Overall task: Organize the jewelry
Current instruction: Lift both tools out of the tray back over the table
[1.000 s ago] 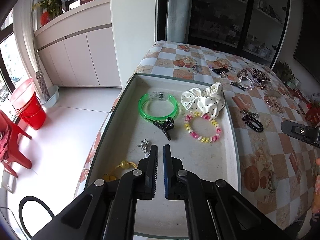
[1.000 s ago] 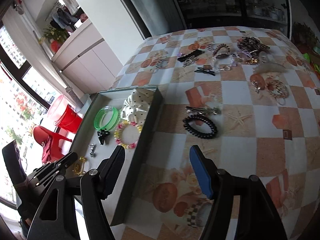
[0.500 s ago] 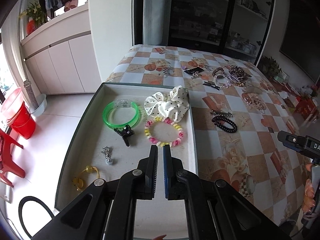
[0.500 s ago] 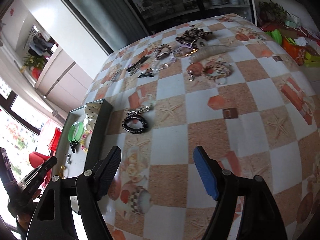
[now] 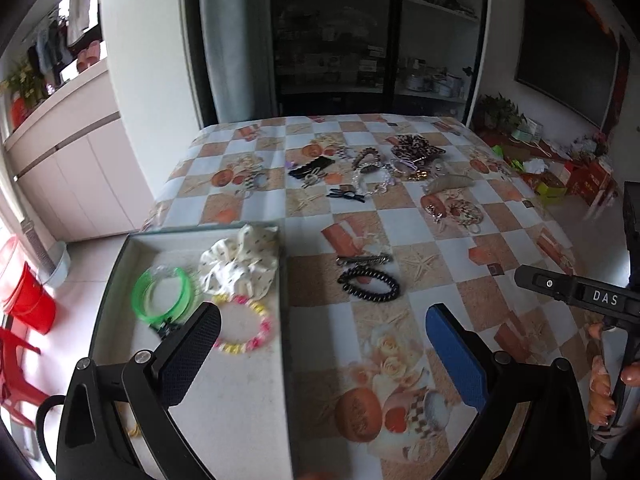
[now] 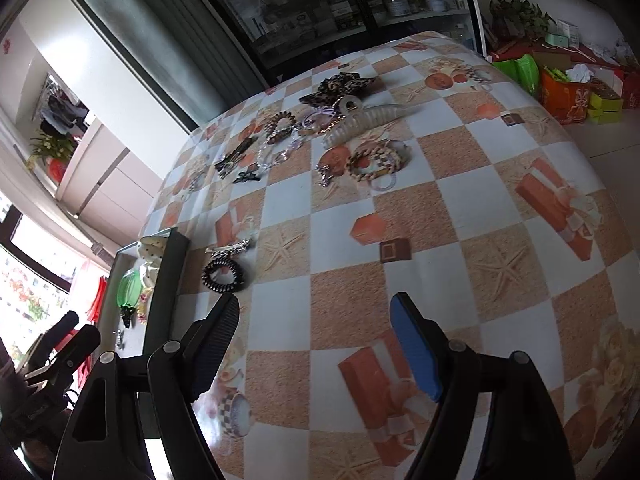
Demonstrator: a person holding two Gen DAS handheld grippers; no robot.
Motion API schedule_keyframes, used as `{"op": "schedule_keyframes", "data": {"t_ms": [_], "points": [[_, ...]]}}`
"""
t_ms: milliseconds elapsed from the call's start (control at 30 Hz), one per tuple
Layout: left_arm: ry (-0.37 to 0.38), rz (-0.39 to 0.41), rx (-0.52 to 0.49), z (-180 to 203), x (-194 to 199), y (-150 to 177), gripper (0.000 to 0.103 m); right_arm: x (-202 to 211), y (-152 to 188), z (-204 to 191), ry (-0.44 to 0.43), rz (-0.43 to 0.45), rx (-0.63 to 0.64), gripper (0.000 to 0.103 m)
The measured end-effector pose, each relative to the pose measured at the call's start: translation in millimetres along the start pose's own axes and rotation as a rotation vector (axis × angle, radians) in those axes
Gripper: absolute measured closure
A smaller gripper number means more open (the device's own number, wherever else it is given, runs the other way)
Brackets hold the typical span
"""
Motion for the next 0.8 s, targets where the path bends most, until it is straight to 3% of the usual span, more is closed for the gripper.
{"op": "schedule_keyframes", "data": {"t_ms": [433, 600, 667, 800], "points": [[0.103, -0.137, -0.176, 30.8, -73.7, -38.8, 0.000, -27.7, -45.7, 35.7, 0.122, -0.019, -0.025, 0.023], [0.091, -0.204, -0.239, 35.2, -100.2, -35.2, 0.014, -48.4, -66.3, 44.6, 0.176, -0.036, -0.028, 0.023], [0.089, -0.235, -0.248, 36.2, -110.7, -33.3, 0.025, -57.8, -73.5, 46.4, 0.198, -0.043, -0.022, 0.023], [0.083, -0.264, -0.248, 35.1, -125.7, -33.6, 0.025, -74.6, -85.0, 49.9, 0.242, -0.050, -0.007, 0.023]]}}
Point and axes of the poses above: each gripper's, at about its wrist camera, not at the fingertips, and x roughly against the way its jaws point, z to its right, y to its underside, the point moved 5 cm from there along -x, roughly the way its jaws point, and after that the axes turned 6 degrees about y, right-handed, at the moved point
